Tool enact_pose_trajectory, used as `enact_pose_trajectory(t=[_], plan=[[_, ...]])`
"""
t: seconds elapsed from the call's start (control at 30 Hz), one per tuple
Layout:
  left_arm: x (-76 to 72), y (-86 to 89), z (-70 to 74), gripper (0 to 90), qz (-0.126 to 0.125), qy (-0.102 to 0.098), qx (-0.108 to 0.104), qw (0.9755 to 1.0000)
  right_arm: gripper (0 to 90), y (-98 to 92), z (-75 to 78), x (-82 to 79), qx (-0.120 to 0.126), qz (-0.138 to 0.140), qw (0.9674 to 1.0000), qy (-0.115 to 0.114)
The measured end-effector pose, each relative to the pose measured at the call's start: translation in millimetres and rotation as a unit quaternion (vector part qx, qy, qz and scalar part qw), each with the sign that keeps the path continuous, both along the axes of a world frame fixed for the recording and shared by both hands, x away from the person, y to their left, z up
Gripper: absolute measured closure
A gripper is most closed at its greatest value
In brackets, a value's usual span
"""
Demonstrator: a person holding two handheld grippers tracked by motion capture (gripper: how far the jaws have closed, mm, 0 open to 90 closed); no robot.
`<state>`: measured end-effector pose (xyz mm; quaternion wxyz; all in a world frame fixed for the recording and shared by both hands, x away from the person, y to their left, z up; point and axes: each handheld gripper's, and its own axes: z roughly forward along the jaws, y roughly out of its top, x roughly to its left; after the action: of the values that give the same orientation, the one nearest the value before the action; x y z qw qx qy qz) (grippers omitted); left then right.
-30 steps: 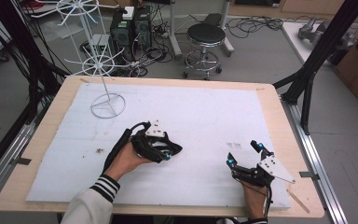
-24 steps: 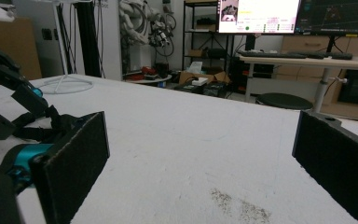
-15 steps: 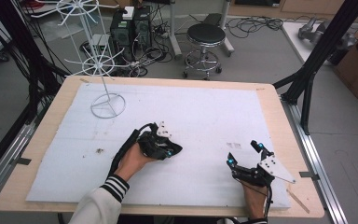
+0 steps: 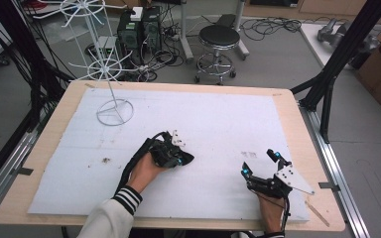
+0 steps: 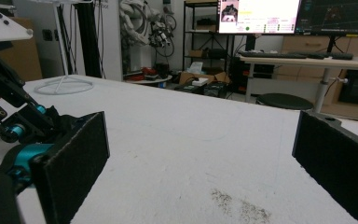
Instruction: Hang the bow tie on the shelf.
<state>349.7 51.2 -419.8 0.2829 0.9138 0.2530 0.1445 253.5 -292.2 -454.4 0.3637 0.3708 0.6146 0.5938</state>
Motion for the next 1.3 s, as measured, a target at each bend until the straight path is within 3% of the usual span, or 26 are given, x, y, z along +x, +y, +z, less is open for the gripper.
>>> enact_pose_trajectory(t=[0.37, 0.8, 1.1, 1.3], plan=[[-0.3, 0.0, -0.2, 83.1, 0.003, 0.008, 0.008, 0.9999, 2.8, -0.2, -0.1, -0.1, 0.002, 0.0, 1.0, -0.001], [-1.2, 0.9, 1.8, 85.1, 0.006, 0.012, 0.001, 0.9999, 2.8, -0.3, -0.2, -0.2, 0.0, 0.0, 1.0, -0.003], [-6.8, 12.4, 16.6, 85.4, 0.009, 0.002, -0.055, 0.9985, 2.8, -0.4, -0.2, -0.2, 0.0, 0.0, 1.0, -0.004], [-11.1, 21.3, 26.5, 85.4, 0.017, -0.017, -0.092, 0.9955, 2.8, -0.2, -0.2, -0.6, 0.001, 0.0, 1.0, -0.002]])
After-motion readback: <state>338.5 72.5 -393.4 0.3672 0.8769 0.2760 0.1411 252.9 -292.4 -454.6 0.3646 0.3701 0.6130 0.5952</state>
